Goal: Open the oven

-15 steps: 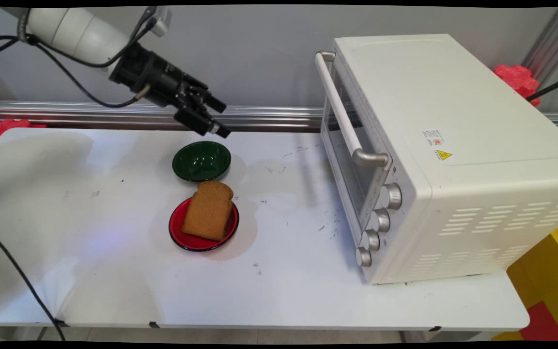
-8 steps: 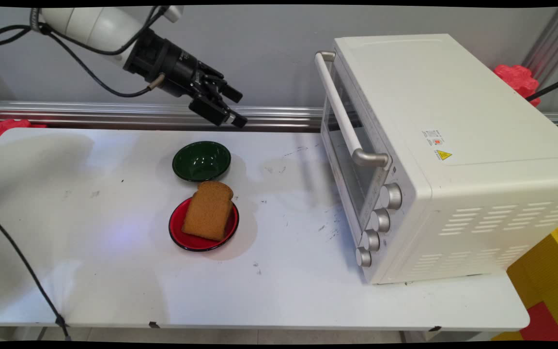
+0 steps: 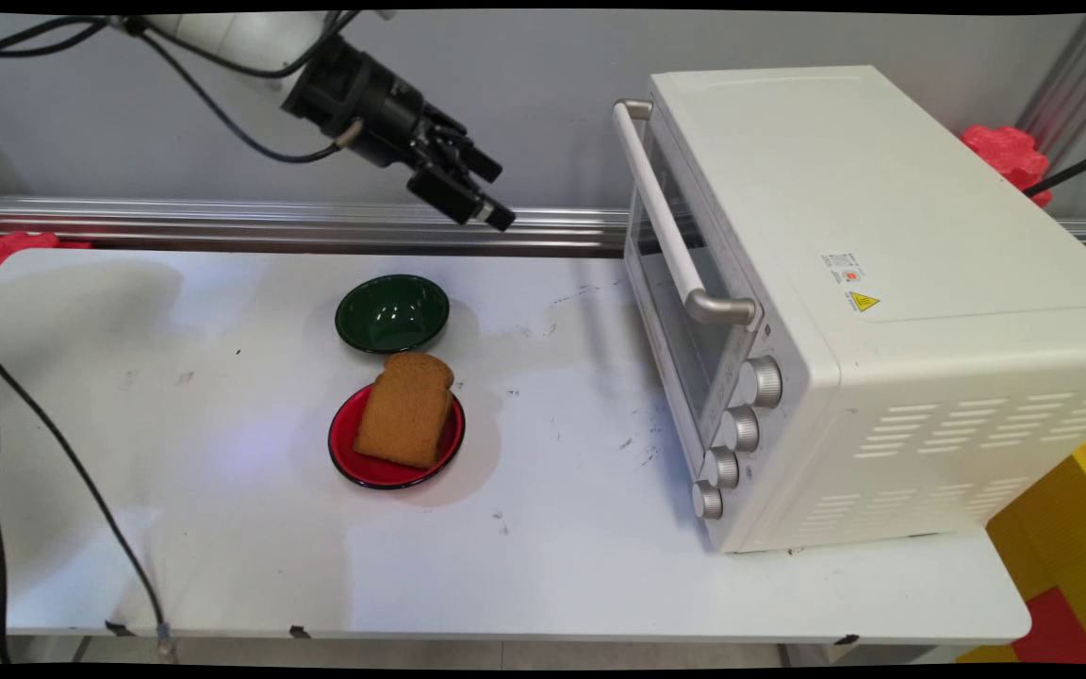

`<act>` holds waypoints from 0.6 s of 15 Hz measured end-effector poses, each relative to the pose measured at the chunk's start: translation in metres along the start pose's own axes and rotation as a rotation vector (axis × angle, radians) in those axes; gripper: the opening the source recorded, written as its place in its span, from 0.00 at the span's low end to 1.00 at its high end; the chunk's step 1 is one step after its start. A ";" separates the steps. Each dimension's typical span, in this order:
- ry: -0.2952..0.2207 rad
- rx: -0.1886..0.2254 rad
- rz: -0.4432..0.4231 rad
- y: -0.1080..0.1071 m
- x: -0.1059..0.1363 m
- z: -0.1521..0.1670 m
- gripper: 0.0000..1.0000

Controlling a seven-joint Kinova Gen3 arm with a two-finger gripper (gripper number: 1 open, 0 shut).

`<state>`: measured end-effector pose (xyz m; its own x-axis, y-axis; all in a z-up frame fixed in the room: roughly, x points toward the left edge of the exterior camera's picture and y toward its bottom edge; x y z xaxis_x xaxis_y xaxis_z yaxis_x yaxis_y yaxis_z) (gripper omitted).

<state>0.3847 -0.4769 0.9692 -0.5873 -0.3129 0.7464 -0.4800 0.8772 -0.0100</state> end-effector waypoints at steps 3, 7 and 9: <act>-0.004 0.002 0.004 -0.002 0.014 0.005 1.00; -0.005 -0.003 0.018 -0.004 0.037 0.012 1.00; 0.003 -0.006 0.029 -0.004 0.048 0.015 1.00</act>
<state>0.3490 -0.5007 0.9951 -0.5987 -0.2864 0.7480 -0.4592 0.8879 -0.0276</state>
